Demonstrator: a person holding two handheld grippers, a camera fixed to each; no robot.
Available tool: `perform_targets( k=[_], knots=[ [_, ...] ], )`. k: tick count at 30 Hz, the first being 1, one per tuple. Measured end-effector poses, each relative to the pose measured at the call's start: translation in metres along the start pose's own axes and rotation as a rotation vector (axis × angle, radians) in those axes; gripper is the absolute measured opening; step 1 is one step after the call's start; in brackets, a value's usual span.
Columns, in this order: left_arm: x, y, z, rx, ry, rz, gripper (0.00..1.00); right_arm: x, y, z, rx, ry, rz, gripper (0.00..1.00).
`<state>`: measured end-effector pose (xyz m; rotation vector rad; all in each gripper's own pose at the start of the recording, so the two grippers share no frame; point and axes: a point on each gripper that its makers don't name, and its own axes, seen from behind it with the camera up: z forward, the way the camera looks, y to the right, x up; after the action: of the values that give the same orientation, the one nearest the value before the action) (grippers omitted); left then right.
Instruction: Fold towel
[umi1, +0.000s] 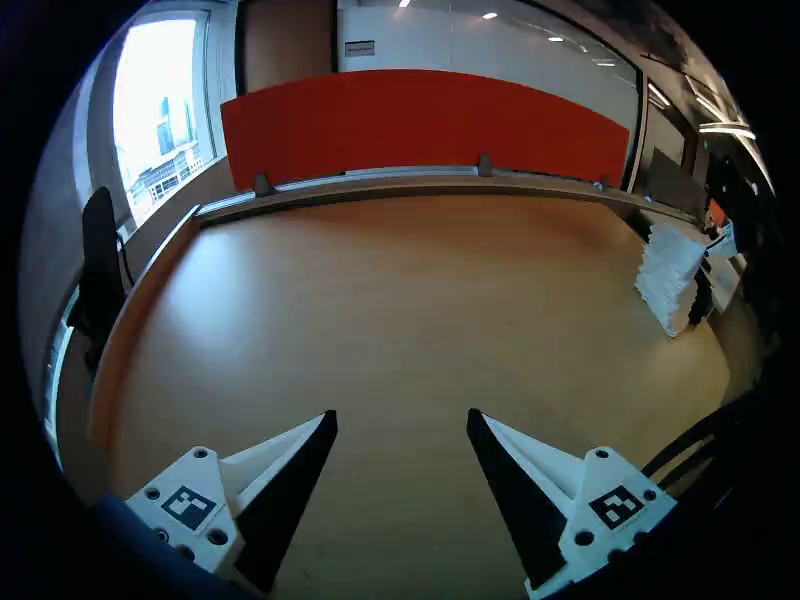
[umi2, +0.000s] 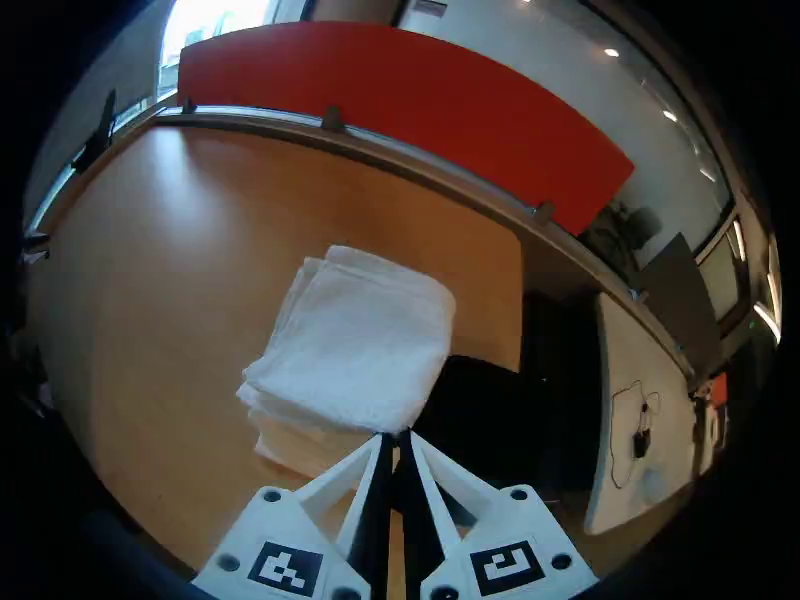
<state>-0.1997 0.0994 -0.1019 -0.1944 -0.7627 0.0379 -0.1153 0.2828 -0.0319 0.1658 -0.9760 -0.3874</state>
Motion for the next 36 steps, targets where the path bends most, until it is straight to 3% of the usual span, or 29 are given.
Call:
perform_targets(
  k=[9, 13, 15, 25, 36],
  knots=[
    [-0.001, -0.002, 0.000, 0.002, -0.003, 0.002, 0.97, -0.010, 0.000, 0.006, -0.010, -0.017, 0.023, 0.07],
    [-0.002, -0.001, 0.001, 0.001, -0.006, 0.003, 0.97, -0.016, 0.002, 0.008, -0.024, -0.032, 0.024, 0.16],
    [-0.002, -0.001, 0.001, 0.000, -0.007, 0.004, 0.97, -0.019, 0.005, 0.008, -0.038, -0.038, 0.023, 0.26],
    [0.000, 0.000, 0.003, -0.004, -0.007, 0.005, 0.97, -0.021, 0.013, 0.007, -0.081, -0.043, 0.007, 0.97],
    [0.002, -0.001, 0.003, -0.004, -0.004, 0.003, 0.96, -0.010, 0.004, 0.007, -0.063, -0.017, 0.034, 1.00]
  ],
)
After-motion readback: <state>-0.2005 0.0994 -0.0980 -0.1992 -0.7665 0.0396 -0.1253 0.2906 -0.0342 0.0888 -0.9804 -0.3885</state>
